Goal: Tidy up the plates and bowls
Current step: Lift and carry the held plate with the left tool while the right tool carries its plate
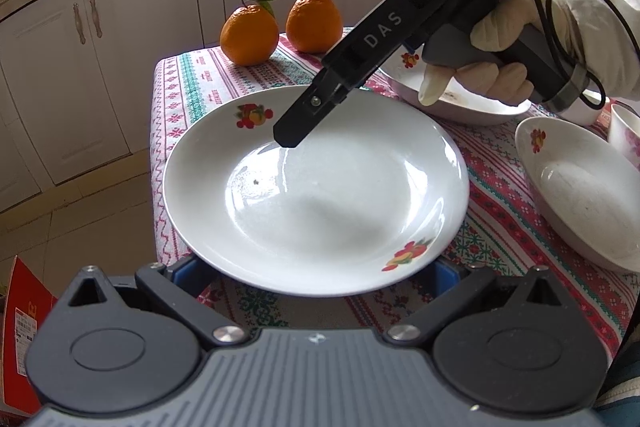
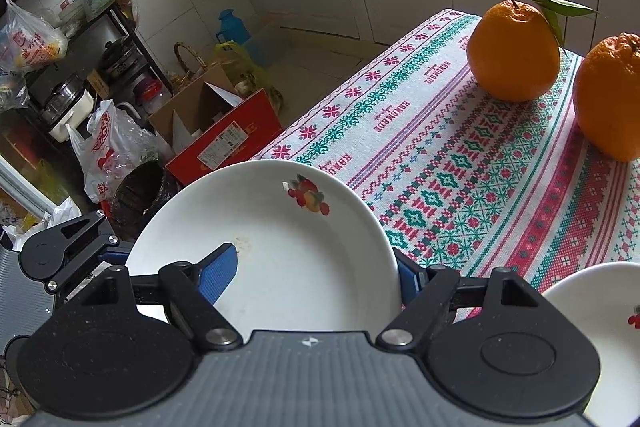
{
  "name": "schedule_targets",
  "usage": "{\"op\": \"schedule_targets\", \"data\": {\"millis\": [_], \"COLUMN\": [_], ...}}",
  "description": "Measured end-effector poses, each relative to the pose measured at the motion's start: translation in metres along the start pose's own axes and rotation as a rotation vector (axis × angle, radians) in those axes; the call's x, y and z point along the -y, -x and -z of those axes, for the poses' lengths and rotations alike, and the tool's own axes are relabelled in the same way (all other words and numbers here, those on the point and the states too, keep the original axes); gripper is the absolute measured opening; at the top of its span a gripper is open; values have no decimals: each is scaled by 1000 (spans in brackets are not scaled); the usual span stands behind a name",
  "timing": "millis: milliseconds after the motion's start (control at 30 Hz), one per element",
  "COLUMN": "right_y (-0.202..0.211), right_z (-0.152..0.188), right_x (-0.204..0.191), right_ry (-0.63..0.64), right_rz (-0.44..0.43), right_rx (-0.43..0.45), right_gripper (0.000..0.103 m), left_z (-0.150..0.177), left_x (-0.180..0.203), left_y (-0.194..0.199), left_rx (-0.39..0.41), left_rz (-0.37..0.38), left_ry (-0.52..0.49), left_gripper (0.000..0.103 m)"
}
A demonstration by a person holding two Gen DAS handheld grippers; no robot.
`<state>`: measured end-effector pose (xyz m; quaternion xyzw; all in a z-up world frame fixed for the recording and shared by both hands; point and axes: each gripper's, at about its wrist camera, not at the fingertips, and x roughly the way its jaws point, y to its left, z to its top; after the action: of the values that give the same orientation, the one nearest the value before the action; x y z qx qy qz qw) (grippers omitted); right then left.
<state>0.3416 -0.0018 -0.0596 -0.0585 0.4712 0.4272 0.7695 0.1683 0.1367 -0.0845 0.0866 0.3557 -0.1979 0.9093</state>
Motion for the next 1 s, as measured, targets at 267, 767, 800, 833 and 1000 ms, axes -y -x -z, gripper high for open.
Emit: {"op": "schedule_targets", "data": {"millis": [267,767,800,833,1000], "right_y": [0,55,62,71,109], "right_z": [0,17,21,24,47], "right_x": [-2,-24,-27,-31,-48], "right_ry": [8,47,51,55,65], "right_rz": [-10,76,82,86,119], "right_rx": [5,53,63,75,127], "right_gripper": [92,103,103,103,103], "left_z": [2,23,24,26,29], "left_x": [0,16,19,21,39], "left_y": [1,33,38,42,59], "left_rx": [7,1,2,3,19], "left_rz": [-6,-60,-62,-62,-61], "left_ry": [-12,-19,-16,-12,-6], "left_gripper": [102,102,102,102,102]}}
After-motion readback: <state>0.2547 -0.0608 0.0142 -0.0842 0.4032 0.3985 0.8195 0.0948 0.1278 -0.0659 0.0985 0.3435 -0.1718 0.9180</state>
